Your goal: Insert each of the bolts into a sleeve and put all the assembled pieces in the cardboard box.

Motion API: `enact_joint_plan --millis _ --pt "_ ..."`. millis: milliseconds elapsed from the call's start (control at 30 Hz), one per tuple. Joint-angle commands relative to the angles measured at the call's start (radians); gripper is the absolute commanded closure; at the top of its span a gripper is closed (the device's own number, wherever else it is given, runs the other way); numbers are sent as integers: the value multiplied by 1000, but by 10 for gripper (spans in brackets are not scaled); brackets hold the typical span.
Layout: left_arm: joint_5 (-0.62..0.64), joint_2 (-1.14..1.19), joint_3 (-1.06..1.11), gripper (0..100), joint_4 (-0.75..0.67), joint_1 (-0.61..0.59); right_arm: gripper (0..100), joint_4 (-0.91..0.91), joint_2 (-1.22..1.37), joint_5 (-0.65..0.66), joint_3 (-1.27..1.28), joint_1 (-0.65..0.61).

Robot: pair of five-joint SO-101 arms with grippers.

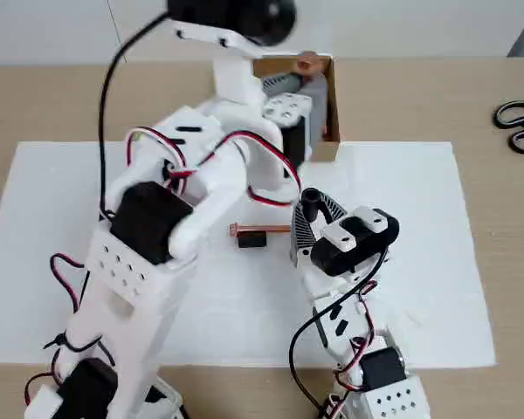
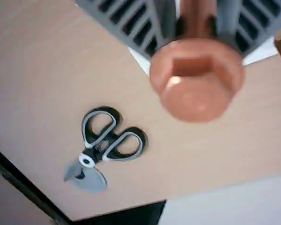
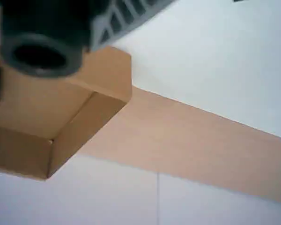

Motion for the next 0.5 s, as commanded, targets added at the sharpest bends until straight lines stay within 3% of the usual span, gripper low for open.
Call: enact_joint_plan --millis 0,200,467 --pt "-11 -84 65 994 6 6 995 -19 -13 -14 6 5" --pt "-11 -284 372 994 -66 8 995 -19 -13 -14 6 5" --pt "-9 -434 854 994 -671 8 995 -19 -13 -12 6 5"
